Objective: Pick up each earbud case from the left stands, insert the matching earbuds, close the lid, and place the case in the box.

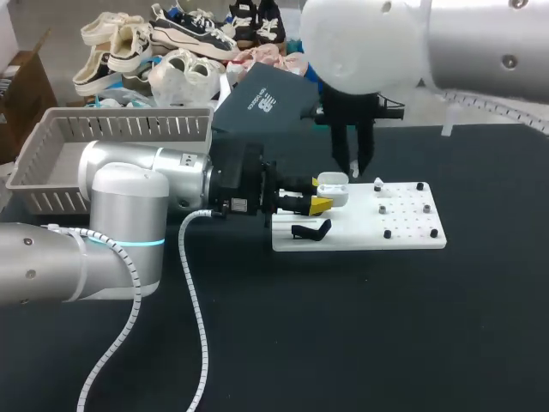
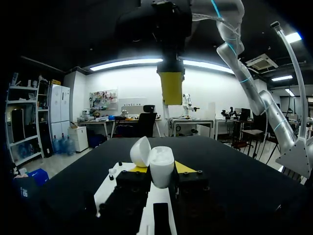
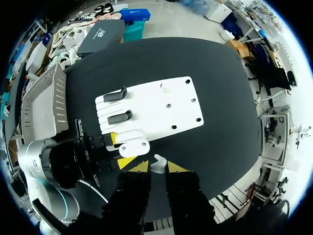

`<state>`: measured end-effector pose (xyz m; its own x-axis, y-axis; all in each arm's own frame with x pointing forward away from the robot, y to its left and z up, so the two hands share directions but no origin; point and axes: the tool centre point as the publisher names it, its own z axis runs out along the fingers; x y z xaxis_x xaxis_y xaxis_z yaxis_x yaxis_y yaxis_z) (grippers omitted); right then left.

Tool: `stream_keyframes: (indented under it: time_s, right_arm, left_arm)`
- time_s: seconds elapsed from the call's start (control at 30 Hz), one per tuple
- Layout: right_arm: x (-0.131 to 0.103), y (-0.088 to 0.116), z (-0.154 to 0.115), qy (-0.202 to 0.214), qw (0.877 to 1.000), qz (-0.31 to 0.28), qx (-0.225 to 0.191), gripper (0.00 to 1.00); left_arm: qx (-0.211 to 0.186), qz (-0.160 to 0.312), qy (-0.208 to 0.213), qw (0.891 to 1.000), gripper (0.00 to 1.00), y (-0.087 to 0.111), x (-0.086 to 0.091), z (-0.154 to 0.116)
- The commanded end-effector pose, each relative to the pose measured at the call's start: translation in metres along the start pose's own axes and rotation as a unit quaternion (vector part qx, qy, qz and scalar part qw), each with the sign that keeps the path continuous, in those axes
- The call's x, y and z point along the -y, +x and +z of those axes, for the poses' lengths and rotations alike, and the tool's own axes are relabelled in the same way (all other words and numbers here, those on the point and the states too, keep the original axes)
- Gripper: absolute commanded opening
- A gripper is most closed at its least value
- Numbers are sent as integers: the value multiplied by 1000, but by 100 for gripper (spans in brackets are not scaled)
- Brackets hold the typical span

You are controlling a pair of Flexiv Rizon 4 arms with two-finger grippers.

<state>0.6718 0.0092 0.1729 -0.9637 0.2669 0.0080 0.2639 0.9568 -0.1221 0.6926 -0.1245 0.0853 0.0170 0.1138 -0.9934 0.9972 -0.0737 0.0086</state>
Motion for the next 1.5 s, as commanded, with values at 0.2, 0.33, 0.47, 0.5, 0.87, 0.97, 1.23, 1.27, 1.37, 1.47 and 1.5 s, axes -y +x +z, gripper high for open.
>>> stream_keyframes:
  time_s: [0.2, 0.33, 0.47, 0.5, 0.87, 0.97, 1.23, 1.27, 1.37, 1.47, 1.5]
  right_arm:
    - [5, -1, 1, -8, 1000, 1, -19, 0]
    - [5, -1, 1, -8, 1000, 1, -19, 0]
    - [5, -1, 1, -8, 1000, 1, -19, 0]
    - [5, -1, 1, -8, 1000, 1, -19, 0]
    - [0, -4, -5, -8, 998, 52, -19, 0]
    - [0, -3, -7, 0, 998, 65, -7, 0]
    - [-2, 2, -1, 19, 996, 82, 39, 0]
    - [-2, 3, 0, 19, 996, 82, 41, 0]
    - [-2, 4, 3, 14, 995, 87, 40, 0]
    - [-2, 4, 5, 9, 995, 91, 42, 0]
    - [-2, 4, 5, 7, 995, 92, 45, 0]
  left_arm:
    - [1, 0, 0, 1000, 0, 0, 0, 0]
    - [1, 0, 0, 1000, 0, 0, 0, 0]
    - [1, 0, 0, 1000, 0, 0, 0, 0]
    - [1, 0, 0, 1000, 0, 0, 0, 0]
    - [1, 0, 0, 1000, 0, 0, 0, 0]
    - [1, 0, 0, 1000, 0, 0, 0, 0]
    - [1, 0, 0, 1000, 0, 0, 0, 0]
    - [1, 0, 0, 1000, 0, 0, 0, 0]
    - [1, 0, 0, 1000, 0, 0, 0, 0]
    - [1, 0, 0, 1000, 0, 0, 0, 0]
    - [1, 0, 0, 1000, 0, 0, 0, 0]
